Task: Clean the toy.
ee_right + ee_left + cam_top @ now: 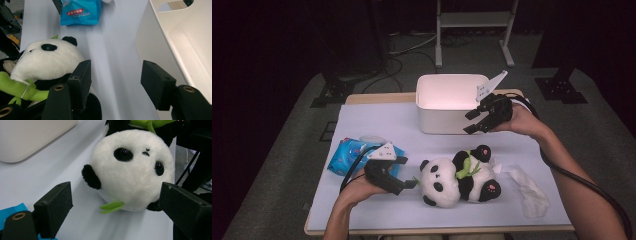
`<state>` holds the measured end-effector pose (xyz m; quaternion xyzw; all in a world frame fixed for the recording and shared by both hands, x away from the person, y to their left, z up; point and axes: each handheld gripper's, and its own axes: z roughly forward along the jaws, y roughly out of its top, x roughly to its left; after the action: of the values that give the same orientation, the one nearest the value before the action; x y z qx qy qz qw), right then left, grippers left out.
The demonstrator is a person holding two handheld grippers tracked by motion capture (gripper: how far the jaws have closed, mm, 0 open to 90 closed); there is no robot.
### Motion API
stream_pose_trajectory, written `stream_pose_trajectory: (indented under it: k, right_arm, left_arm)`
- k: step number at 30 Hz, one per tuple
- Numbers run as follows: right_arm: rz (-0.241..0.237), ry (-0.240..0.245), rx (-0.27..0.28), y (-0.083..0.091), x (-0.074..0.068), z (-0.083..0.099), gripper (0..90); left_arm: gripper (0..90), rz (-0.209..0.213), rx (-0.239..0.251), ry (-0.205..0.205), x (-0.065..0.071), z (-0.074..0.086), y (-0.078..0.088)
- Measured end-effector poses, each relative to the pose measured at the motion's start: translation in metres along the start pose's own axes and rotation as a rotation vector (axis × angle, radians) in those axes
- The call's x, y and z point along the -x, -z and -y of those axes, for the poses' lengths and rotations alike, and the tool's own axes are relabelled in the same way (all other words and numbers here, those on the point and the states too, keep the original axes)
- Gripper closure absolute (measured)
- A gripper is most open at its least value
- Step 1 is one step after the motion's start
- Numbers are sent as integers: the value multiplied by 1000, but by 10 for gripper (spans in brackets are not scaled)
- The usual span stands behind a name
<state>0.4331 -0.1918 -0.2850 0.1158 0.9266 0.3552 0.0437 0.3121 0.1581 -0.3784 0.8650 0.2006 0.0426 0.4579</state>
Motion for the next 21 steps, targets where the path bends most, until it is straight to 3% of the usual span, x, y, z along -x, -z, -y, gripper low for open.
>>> stream_pose_trajectory:
  k: [11,21]
  right_arm:
    - [14,-1,3,2,5,-9,403]
    - [19,24,-28,-2,16,-22,414]
  left_arm:
    - [108,-3,4,-6,1,-1,3]
    - [107,-9,7,4,0,1,5]
